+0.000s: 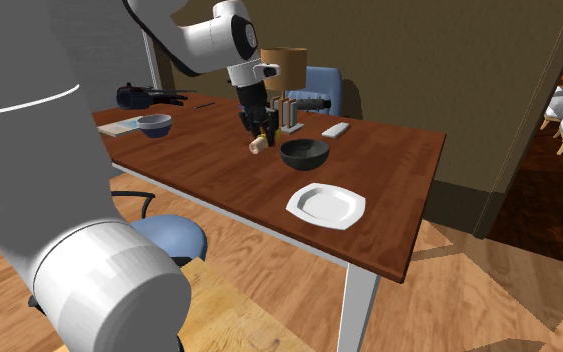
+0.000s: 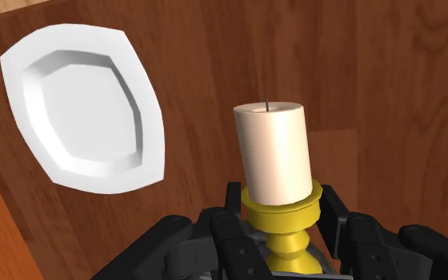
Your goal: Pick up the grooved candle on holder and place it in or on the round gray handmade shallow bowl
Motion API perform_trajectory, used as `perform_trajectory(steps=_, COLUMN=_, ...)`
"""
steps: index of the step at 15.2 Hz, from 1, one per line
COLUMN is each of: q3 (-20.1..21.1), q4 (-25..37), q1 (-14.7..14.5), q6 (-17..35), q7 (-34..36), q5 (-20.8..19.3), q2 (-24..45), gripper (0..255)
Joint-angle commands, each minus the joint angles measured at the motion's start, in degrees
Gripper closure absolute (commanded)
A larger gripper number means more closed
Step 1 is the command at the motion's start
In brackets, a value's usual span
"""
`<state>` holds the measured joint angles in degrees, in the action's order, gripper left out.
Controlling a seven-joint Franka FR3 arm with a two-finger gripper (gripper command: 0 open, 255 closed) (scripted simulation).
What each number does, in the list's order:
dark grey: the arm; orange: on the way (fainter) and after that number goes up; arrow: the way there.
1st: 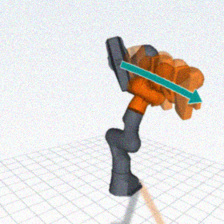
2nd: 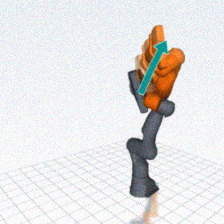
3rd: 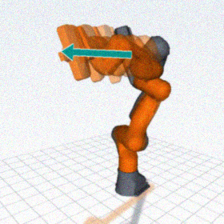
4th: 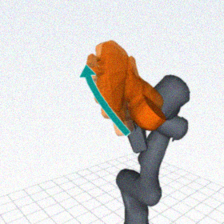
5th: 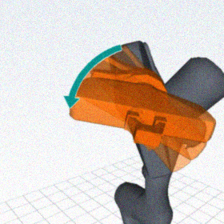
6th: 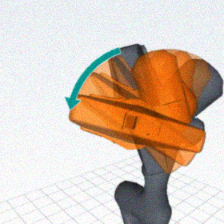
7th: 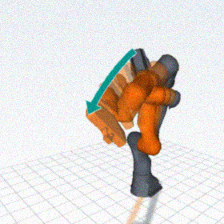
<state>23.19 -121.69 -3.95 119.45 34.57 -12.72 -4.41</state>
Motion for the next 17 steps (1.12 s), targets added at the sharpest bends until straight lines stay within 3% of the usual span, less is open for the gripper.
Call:
perform_trajectory(steps=1, q3=-0.06, q4=1.03, q1=0.0, q6=-1.47, q7=-0.56, q5=0.42, q2=-0.53, gripper=255)
perform_trajectory(steps=6, q3=-0.17, q4=3.37, q1=-0.04, q6=-4.56, q7=-1.58, q5=1.16, q2=-1.48, gripper=255)
perform_trajectory(steps=17, q3=-2.64, q4=32.03, q1=0.99, q6=-10.88, q7=-4.85, q5=-6.95, q2=21.91, gripper=255)
